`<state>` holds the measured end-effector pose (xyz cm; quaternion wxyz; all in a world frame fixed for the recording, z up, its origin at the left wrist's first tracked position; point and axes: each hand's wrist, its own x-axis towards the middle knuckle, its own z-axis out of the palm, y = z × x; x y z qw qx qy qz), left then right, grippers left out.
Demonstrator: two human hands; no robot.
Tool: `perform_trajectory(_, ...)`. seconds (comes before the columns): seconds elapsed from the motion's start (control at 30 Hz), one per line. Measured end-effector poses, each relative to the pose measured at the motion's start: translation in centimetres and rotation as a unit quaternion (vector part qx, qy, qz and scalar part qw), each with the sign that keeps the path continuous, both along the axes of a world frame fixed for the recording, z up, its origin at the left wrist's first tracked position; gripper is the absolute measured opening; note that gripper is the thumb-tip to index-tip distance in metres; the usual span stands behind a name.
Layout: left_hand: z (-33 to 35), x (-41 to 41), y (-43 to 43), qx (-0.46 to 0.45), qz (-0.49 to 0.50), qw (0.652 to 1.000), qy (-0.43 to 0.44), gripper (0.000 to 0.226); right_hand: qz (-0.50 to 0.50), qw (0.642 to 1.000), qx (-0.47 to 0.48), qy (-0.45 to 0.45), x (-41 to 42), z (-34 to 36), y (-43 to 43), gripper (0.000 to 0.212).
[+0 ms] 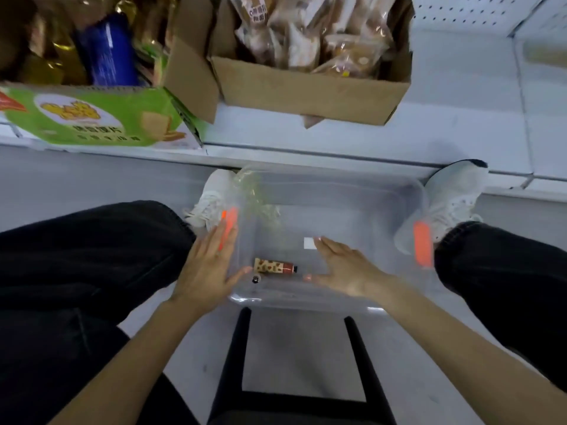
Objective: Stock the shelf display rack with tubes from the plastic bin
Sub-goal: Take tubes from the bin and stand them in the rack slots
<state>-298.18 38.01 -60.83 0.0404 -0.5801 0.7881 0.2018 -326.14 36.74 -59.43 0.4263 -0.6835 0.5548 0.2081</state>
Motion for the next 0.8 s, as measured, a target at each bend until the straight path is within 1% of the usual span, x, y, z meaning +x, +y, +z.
perform_trajectory(0.1, -1.7, -0.4, 0.5, -0.009, 0.028, 1.0, 0.004, 0.088, -0.032, 0.997, 0.063, -0.023, 0.9, -3.9, 0.6, 0.087)
perform_trajectory(0.17, -2.7, -0.7, 0.7, -0.018, 0.04, 0.999, 0.022, 0.086, -0.063, 0.992, 0.093, -0.051, 2.0, -6.0, 0.7, 0.084)
perform_trajectory(0.23, -3.4, -1.0, 0.8, -0.032, 0.052, 0.997, 0.053, 0.085, -0.113, 0.981, 0.117, -0.104, 3.2, -8.0, 0.6, 0.073)
perform_trajectory(0.3, -3.9, -1.1, 0.9, -0.046, 0.062, 0.993, 0.085, 0.082, -0.179, 0.961, 0.132, -0.162, 4.4, -9.9, 0.6, 0.058)
perform_trajectory(0.37, -4.2, -1.3, 1.0, -0.056, 0.062, 0.988, 0.126, 0.078, -0.21, 0.952, 0.132, -0.178, 5.4, -11.9, 0.5, 0.045)
perform_trajectory(0.43, -4.4, -1.5, 1.1, -0.066, 0.071, 0.982, 0.164, 0.075, -0.222, 0.952, 0.118, -0.176, 6.1, -13.5, 0.0, 0.039)
perform_trajectory(0.5, -4.7, -1.6, 1.2, -0.072, 0.084, 0.976, 0.185, 0.072, -0.234, 0.95, 0.115, -0.172, 6.6, -14.4, -0.7, 0.038)
perform_trajectory(0.6, -5.5, -1.3, 1.4, -0.067, 0.096, 0.973, 0.197, 0.071, -0.249, 0.947, 0.13, -0.154, 6.9, -16.0, -1.8, 0.044)
perform_trajectory(0.73, -5.9, -1.1, 1.6, -0.071, 0.104, 0.971, 0.205, 0.069, -0.269, 0.938, 0.178, -0.124, 7.8, -17.1, -2.4, 0.053)
perform_trajectory(0.8, -6.0, -1.2, 1.6, -0.072, 0.108, 0.97, 0.207, 0.068, -0.26, 0.942, 0.193, -0.087, 8.8, -17.2, -2.3, 0.055)
